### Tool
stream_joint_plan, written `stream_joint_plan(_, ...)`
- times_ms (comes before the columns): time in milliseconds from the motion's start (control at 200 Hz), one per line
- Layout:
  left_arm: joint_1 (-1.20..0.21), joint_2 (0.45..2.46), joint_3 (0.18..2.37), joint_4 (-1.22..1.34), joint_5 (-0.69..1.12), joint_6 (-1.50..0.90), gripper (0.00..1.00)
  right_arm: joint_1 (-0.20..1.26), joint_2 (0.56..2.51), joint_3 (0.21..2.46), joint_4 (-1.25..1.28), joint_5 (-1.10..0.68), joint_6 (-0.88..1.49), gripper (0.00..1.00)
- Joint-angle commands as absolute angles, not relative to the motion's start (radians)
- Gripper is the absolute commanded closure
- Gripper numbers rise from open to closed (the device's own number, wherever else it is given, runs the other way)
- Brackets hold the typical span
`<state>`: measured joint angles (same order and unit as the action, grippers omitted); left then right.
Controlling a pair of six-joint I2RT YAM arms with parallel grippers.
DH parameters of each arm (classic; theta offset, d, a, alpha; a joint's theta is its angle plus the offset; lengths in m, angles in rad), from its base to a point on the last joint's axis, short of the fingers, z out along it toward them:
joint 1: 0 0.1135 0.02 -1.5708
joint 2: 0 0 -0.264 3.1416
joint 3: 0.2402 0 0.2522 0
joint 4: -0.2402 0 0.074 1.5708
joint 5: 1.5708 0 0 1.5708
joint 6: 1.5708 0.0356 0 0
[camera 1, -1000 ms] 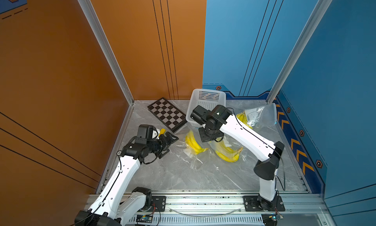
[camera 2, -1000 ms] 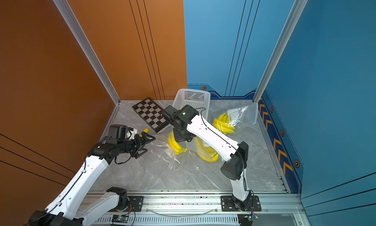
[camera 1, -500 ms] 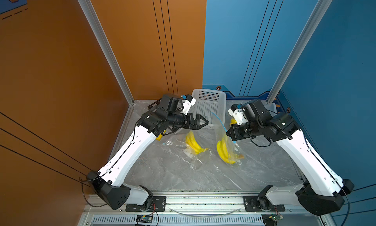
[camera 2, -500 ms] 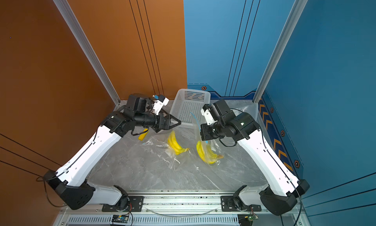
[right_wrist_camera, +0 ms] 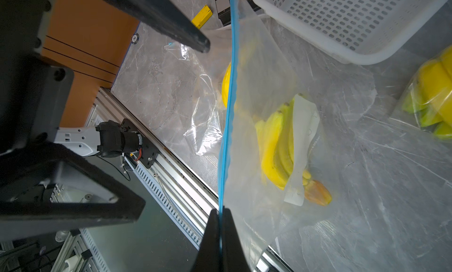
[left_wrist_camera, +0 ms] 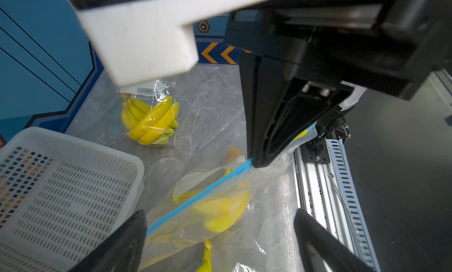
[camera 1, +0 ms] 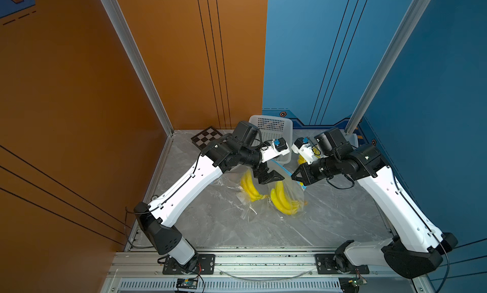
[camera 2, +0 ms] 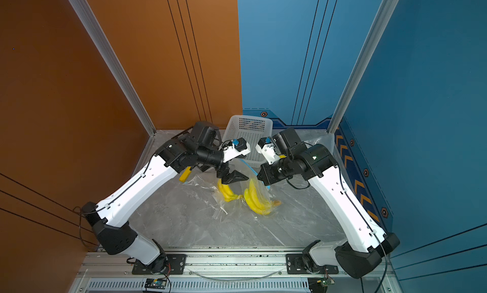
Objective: Open the zip-top bag and take out the banana
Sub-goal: Pick up the zipper food storage bag at the center of the board.
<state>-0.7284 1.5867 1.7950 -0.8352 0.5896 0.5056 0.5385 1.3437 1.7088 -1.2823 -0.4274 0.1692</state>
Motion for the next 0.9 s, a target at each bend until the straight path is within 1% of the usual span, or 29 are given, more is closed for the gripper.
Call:
stream_joint_plan(0, -0.751, 1.621, 1.809, -0.86, 0.64, 0.616, 0.21, 0.512, 1.316, 1.685, -1.308, -0.47, 0.125, 1.0)
stream_joint_plan(45, -0.762, 1.632, 1.802, -0.859, 0.626, 0.625, 0.25, 0.505, 1.313, 1.681, -1.31, -0.478, 0.121, 1.0)
stream_joint_plan(120, -0.776, 1.657, 1.795, -0.859, 0.621, 0.64, 0.26, 0.5, 1.31, 1.675, -1.316, -0.485, 0.108, 1.0)
stream_joint_plan(185, -0.788, 1.676, 1.795, -0.86, 0.62, 0.66, 0.24, 0.499, 1.307, 1.669, -1.316, -0.488, 0.105, 1.0)
stream_joint_plan(240, -0.794, 1.688, 1.8, -0.86, 0.602, 0.677, 0.2, 0.498, 1.305, 1.662, -1.317, -0.491, 0.105, 1.0)
stream_joint_plan(340, -0.792, 1.707, 1.82, -0.858, 0.591, 0.685, 0.21, 0.499, 1.297, 1.654, -1.319, -0.491, 0.106, 1.0)
stream_joint_plan(365, -0.792, 1.71, 1.823, -0.858, 0.588, 0.686, 0.22, 0.497, 1.295, 1.655, -1.319, -0.489, 0.106, 1.0)
stream_joint_plan(445, -0.793, 1.718, 1.827, -0.858, 0.578, 0.686, 0.3, 0.492, 1.282, 1.649, -1.32, -0.487, 0.106, 1.0)
stream_joint_plan(541, -0.798, 1.724, 1.824, -0.858, 0.577, 0.679, 0.43, 0.485, 1.271, 1.644, -1.32, -0.486, 0.108, 1.0)
stream_joint_plan(596, -0.802, 1.727, 1.821, -0.86, 0.569, 0.665, 0.57, 0.482, 1.267, 1.641, -1.32, -0.485, 0.108, 1.0)
stream_joint_plan(611, -0.803, 1.726, 1.82, -0.859, 0.569, 0.664, 0.61, 0.482, 1.267, 1.639, -1.32, -0.484, 0.109, 1.0)
stream_joint_plan(661, -0.805, 1.723, 1.811, -0.859, 0.568, 0.658, 0.81, 0.48, 1.266, 1.639, -1.32, -0.48, 0.112, 1.0)
stream_joint_plan(681, -0.807, 1.723, 1.807, -0.86, 0.564, 0.653, 0.91, 0.479, 1.265, 1.638, -1.319, -0.48, 0.112, 1.0)
stream_joint_plan(711, -0.808, 1.722, 1.805, -0.859, 0.551, 0.646, 1.0, 0.479, 1.264, 1.638, -1.318, -0.479, 0.115, 1.0)
stream_joint_plan(751, -0.809, 1.718, 1.799, -0.86, 0.54, 0.637, 1.0, 0.476, 1.263, 1.638, -1.318, -0.476, 0.118, 1.0)
stream_joint_plan(816, -0.81, 1.717, 1.792, -0.859, 0.533, 0.622, 1.0, 0.468, 1.259, 1.639, -1.317, -0.48, 0.129, 0.86)
stream_joint_plan(896, -0.808, 1.717, 1.787, -0.86, 0.512, 0.598, 1.0, 0.447, 1.246, 1.642, -1.31, -0.489, 0.145, 0.57)
